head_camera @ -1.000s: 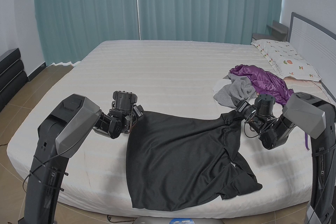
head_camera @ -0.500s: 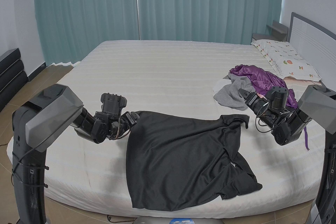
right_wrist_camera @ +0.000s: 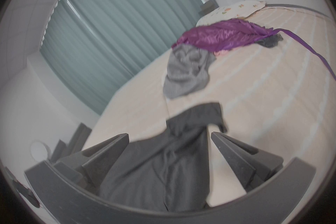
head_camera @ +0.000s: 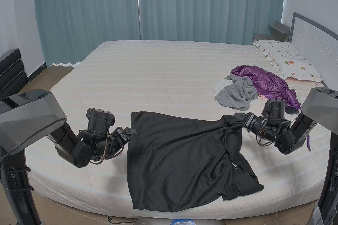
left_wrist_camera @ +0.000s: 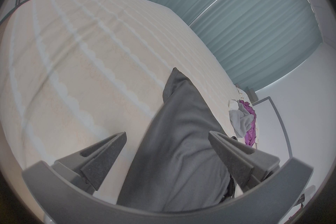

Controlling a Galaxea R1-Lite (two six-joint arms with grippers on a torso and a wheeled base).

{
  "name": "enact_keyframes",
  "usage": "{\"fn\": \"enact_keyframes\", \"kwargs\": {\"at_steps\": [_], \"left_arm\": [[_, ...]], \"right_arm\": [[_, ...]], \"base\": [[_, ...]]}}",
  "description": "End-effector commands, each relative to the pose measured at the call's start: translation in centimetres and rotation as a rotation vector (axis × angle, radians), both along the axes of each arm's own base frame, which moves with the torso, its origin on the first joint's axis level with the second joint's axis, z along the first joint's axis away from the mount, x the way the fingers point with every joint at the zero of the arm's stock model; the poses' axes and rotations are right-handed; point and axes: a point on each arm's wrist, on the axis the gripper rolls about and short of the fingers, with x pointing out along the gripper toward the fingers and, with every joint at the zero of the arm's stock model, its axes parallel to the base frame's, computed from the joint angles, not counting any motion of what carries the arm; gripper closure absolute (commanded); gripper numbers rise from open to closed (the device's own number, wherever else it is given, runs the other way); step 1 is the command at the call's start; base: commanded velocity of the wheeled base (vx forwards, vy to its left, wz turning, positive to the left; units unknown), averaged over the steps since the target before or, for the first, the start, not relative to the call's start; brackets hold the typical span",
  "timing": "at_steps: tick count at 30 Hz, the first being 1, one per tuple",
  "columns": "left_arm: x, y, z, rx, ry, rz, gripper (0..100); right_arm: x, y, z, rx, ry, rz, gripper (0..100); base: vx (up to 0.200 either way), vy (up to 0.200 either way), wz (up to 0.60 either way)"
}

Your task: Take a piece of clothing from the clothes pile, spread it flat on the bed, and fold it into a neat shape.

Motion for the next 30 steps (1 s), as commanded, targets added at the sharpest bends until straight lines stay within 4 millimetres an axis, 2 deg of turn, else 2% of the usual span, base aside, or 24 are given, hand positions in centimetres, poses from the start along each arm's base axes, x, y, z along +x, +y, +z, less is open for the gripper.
{"fn": "enact_keyframes", "kwargs": {"at_steps": [1,4,9,10,13,17,22,24,25,26,30], "left_arm": [[-2.8,-1.1,-0.5,-0.041,0.011,-0.026,0],[-3.3,-1.2,-0.6,-0.048,0.007,-0.031,0],[-3.9,-1.2,-1.0,-0.044,0.024,-0.038,0],[-4.0,-1.1,-1.2,-0.045,0.025,-0.036,0],[-4.0,-1.1,-1.3,-0.046,0.026,-0.035,0],[-4.1,-1.0,-1.3,-0.044,0.028,-0.033,0],[-4.1,-1.0,-1.4,-0.044,0.031,-0.033,0],[-4.1,-1.0,-1.4,-0.044,0.031,-0.032,0],[-4.1,-1.0,-1.4,-0.044,0.031,-0.032,0],[-4.1,-0.9,-1.4,-0.043,0.033,-0.032,0],[-4.1,-1.0,-1.4,-0.044,0.031,-0.032,0]], "right_arm": [[-2.0,3.1,-1.7,-0.099,0.125,0.102,0],[-2.3,4.1,-2.4,-0.144,0.174,0.114,0],[-2.5,4.6,-3.5,-0.219,0.212,0.141,0],[-2.5,4.9,-4.5,-0.286,0.231,0.15,0],[-2.4,4.9,-5.3,-0.366,0.247,0.136,0],[-2.5,4.4,-5.5,-0.417,0.255,0.11,0],[-2.8,1.5,-4.8,-0.428,0.274,0.022,0],[-2.9,-0.6,-4.4,-0.419,0.283,-0.034,0],[-2.9,-0.6,-4.4,-0.419,0.283,-0.034,0],[-2.8,-2.7,-3.9,-0.409,0.289,-0.092,0],[-2.7,-6.1,-3.3,-0.366,0.277,-0.176,0]], "base": [[0.0,0.0,0.0],[0.0,0.0,0.0],[0.0,0.0,0.0],[0.0,0.0,0.0],[0.0,0.0,0.0],[0.0,0.0,0.0],[0.0,0.0,0.0],[0.0,0.0,0.0],[0.0,0.0,0.0],[0.0,0.0,0.0],[0.0,0.0,0.0]]}}
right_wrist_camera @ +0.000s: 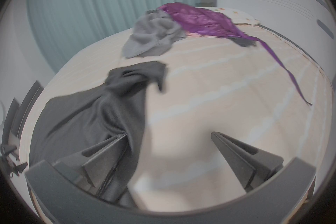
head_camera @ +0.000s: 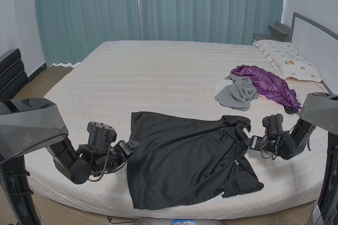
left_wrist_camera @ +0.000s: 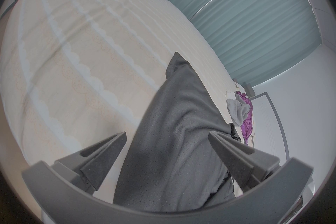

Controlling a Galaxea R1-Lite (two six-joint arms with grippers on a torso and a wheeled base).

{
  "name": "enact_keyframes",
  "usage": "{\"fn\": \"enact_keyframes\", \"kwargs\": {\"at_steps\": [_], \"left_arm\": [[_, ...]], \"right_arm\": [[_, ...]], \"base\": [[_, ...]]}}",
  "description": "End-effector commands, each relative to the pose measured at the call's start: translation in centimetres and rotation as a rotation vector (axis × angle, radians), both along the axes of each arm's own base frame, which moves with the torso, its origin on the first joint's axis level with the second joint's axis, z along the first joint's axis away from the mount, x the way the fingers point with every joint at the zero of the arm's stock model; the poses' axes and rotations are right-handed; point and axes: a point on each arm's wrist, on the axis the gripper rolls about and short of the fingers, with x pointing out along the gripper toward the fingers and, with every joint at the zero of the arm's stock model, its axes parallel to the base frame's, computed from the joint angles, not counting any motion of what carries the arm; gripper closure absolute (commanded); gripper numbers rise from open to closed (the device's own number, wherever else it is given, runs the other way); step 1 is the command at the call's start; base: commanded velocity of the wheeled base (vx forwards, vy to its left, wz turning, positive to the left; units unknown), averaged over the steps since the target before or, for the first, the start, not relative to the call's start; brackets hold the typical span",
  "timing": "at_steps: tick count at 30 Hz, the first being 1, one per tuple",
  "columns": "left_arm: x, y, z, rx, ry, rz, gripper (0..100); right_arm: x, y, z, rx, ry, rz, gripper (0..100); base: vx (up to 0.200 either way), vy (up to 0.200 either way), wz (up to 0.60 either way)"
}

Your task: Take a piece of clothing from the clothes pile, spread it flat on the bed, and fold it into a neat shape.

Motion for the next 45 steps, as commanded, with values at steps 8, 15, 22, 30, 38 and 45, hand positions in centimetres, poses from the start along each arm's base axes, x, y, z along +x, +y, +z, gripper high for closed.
{"fn": "enact_keyframes", "kwargs": {"at_steps": [8,15,22,30,38,45], "left_arm": [[0.0,0.1,-0.1,0.002,0.005,0.003,0],[0.0,0.2,-0.2,0.001,0.007,0.007,0],[-0.3,0.2,-0.2,0.005,0.013,0.003,0],[-0.5,0.3,-0.2,0.007,0.017,0.003,0],[-0.7,0.4,-0.3,0.009,0.022,0.003,0],[-0.8,0.4,-0.3,0.01,0.025,0.003,0]], "right_arm": [[-0.2,-6.8,1.6,0.111,-0.198,-0.105,0],[-1.9,-5.6,2.0,0.255,-0.241,-0.011,0],[-2.6,-2.9,1.8,0.322,-0.237,0.043,0],[-4.8,-0.6,2.2,0.464,-0.206,0.01,0],[-7.6,-0.7,1.9,0.542,-0.23,-0.016,0],[-8.9,-1.0,1.8,0.543,-0.229,-0.02,0]], "base": [[0.0,0.0,0.0],[0.0,0.0,0.0],[0.0,0.0,0.0],[0.0,0.0,0.0],[-0.075,0.0,0.0],[-0.143,0.0,0.0]]}}
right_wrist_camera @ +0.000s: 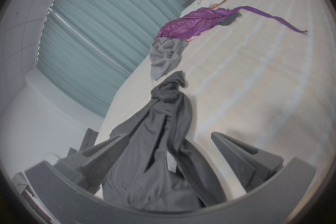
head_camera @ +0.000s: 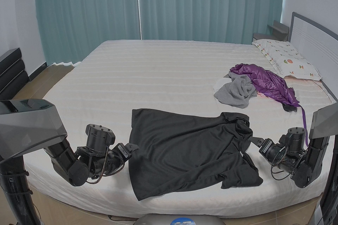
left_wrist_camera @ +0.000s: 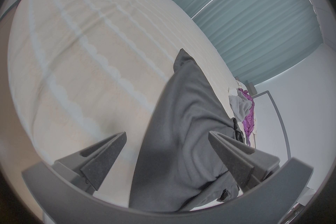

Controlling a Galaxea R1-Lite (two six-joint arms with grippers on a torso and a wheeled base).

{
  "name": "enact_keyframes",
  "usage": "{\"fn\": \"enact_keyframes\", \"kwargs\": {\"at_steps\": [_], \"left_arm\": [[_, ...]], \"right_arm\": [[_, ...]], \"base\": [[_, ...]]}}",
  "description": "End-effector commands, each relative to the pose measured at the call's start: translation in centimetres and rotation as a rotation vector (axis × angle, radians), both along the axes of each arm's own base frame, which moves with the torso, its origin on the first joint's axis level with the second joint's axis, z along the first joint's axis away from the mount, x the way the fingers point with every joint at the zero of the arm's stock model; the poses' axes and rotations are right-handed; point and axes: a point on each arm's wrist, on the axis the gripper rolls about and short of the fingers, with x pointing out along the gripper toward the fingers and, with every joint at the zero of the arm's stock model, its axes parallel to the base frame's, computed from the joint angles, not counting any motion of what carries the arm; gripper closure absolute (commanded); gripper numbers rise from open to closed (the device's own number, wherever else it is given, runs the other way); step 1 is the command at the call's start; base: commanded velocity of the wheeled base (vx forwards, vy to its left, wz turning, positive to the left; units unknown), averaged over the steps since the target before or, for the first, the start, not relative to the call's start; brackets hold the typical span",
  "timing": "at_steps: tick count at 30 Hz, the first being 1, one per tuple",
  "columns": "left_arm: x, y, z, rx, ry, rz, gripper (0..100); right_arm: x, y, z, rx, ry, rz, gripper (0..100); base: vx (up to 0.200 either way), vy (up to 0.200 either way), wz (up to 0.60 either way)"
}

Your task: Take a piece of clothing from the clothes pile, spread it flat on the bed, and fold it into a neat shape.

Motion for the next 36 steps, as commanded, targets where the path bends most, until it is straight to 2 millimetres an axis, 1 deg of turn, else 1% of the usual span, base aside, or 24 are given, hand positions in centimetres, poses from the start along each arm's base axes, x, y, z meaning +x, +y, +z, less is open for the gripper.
{"fn": "enact_keyframes", "kwargs": {"at_steps": [1,10,25,26,29,33,34,35,36], "left_arm": [[-0.1,0.0,-0.1,0.002,0.005,0.0,0],[-0.2,-0.1,0.0,-0.008,0.007,0.002,0],[-0.5,-0.5,-0.1,-0.004,0.011,-0.015,0],[-0.6,-0.6,0.1,-0.003,0.006,-0.015,0],[-0.9,-0.4,0.8,0.002,-0.009,-0.017,0],[-2.2,0.3,2.1,0.015,-0.032,-0.032,0],[-2.2,0.3,2.1,0.015,-0.032,-0.032,0],[-2.9,0.8,2.4,0.021,-0.029,-0.039,0],[-3.1,0.9,2.3,0.025,-0.022,-0.04,0]], "right_arm": [[-0.9,-0.2,-0.4,-0.001,0.027,-0.002,0],[-1.2,0.0,-0.3,0.001,0.021,0.008,0],[-1.3,0.3,-0.4,-0.001,0.025,0.019,0],[-1.3,0.3,-0.5,-0.002,0.03,0.018,0],[-1.4,0.3,-0.7,-0.004,0.036,0.02,0],[-1.4,0.5,-0.8,-0.004,0.04,0.024,0],[-1.4,0.5,-0.8,-0.004,0.04,0.024,0],[-1.5,0.5,-0.7,-0.004,0.039,0.027,0],[-1.6,0.6,-0.7,-0.004,0.037,0.03,0]], "base": [[0.0,0.0,0.0],[0.0,0.0,0.0],[0.0,-0.2,0.0],[0.0,0.0,0.0],[0.0,0.0,0.0],[0.0,0.0,0.0],[0.0,0.0,0.0],[0.0,0.0,0.0],[0.0,0.0,0.0]]}}
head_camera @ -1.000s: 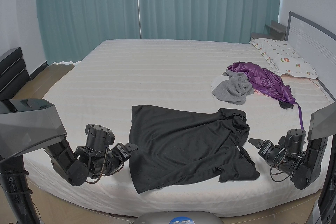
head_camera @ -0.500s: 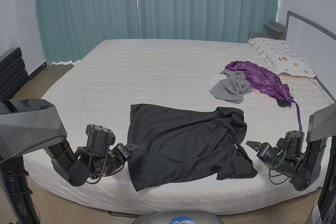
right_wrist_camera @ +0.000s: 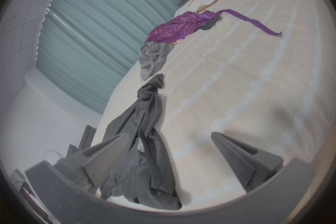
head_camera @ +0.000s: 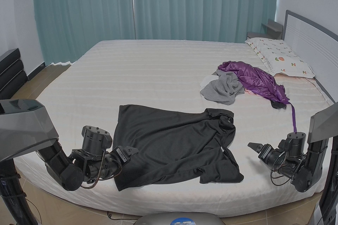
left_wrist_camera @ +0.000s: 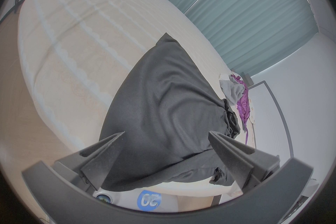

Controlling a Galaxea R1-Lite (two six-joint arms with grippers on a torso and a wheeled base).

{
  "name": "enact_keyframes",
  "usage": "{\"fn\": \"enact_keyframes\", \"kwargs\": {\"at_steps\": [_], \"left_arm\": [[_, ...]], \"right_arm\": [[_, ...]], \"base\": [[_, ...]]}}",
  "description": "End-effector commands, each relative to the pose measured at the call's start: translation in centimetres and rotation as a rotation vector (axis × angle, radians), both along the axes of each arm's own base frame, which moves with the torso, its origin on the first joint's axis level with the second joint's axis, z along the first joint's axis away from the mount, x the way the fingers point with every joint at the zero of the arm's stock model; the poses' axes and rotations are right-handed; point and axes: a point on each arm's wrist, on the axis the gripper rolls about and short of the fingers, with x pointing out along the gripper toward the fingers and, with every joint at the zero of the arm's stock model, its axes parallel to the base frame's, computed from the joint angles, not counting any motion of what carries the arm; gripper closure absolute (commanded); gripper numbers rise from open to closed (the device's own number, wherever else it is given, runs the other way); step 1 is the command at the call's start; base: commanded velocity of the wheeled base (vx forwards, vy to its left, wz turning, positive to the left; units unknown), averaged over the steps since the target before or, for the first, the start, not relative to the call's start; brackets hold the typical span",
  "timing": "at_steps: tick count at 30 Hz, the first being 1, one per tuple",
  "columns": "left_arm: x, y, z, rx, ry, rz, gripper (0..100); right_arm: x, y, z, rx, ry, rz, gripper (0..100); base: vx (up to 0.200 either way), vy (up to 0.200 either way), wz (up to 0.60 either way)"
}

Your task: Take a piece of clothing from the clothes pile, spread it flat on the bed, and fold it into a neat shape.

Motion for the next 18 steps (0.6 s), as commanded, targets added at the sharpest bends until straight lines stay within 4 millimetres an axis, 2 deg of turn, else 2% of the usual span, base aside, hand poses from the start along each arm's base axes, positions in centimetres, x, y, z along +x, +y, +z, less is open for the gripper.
{"fn": "enact_keyframes", "kwargs": {"at_steps": [1,11,18], "left_arm": [[-1.6,0.8,0.8,0.009,-0.001,-0.009,0],[-4.2,1.1,-2.4,0.105,0.137,-0.074,0],[-4.2,0.8,-3.9,0.127,0.181,-0.087,0]], "right_arm": [[-0.2,0.2,-0.1,0.0,0.001,0.009,0],[-0.6,0.7,-0.2,-0.001,0.009,0.03,0],[-0.6,0.7,-0.8,-0.006,0.03,0.032,0]], "base": [[0.0,0.0,0.0],[0.0,0.0,0.0],[0.0,0.0,0.0]]}}
